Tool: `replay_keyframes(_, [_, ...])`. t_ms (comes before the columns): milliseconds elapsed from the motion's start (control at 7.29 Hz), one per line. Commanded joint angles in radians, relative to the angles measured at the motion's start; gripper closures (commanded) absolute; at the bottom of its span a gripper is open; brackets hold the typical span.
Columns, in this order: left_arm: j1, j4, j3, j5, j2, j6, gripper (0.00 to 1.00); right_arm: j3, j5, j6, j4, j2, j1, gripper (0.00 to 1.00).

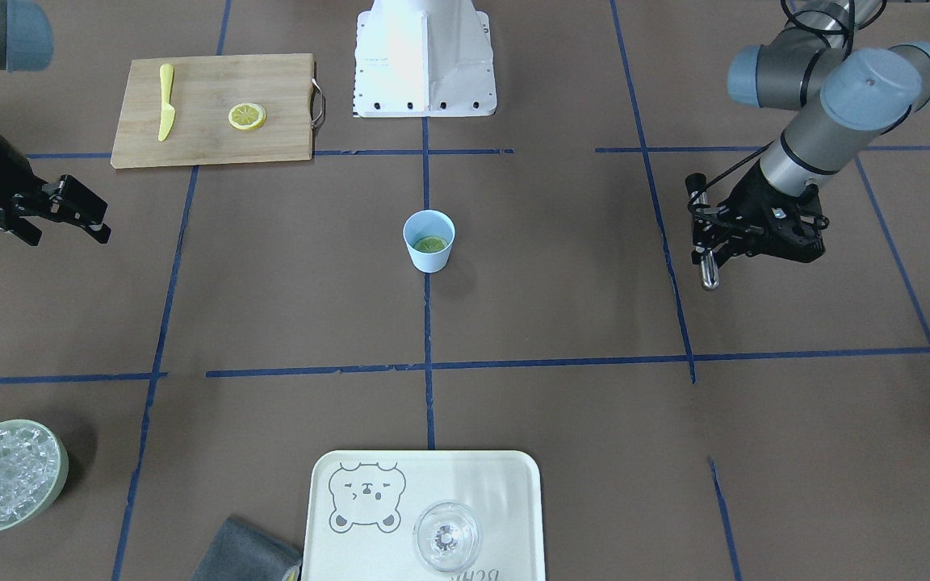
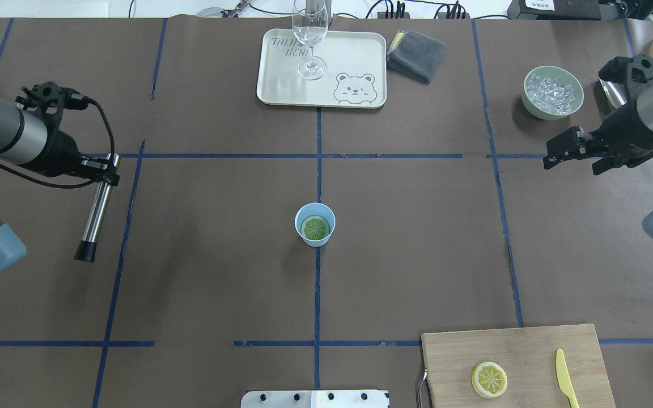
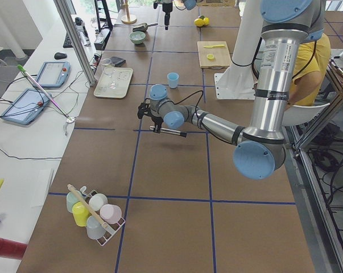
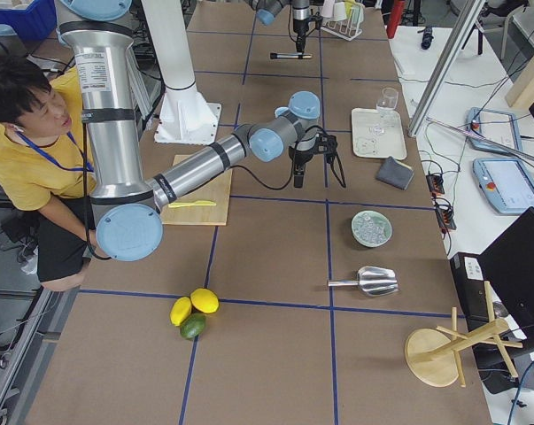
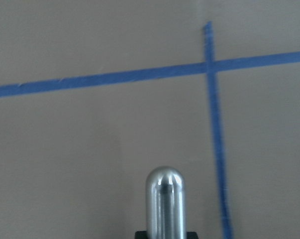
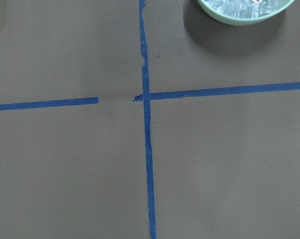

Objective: Squeeze lemon into cup
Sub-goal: 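Lift the steel muddler with the left gripper and carry it toward the cup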

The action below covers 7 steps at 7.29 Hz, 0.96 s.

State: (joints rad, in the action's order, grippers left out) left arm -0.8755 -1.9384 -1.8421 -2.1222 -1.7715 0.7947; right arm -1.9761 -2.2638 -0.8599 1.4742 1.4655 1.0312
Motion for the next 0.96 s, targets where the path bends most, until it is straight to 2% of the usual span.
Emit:
replay_keyframes(0, [0.082,0.076,-0.089,0.106,-0.158,-0.005,1.00,0.002,0.000,0.010,-0.003,0.016,0.018,0.00])
replay_keyframes(137, [0.101,0.117,-0.092,0.113,-0.251,-0.008,1.00,0.003,0.000,0.024,0.000,0.024,0.027,0.00])
replay_keyframes(274, [0.124,0.116,-0.115,0.190,-0.317,-0.009,1.00,0.003,0.001,0.028,0.000,0.033,0.032,0.00])
replay_keyframes(549, [0.246,0.069,-0.151,0.467,-0.396,-0.011,1.00,0.002,0.000,0.029,0.000,0.045,0.041,0.00])
replay_keyframes(823, [0.346,-0.238,-0.117,0.772,-0.387,-0.011,1.00,0.000,-0.017,0.027,0.000,0.050,0.041,0.00])
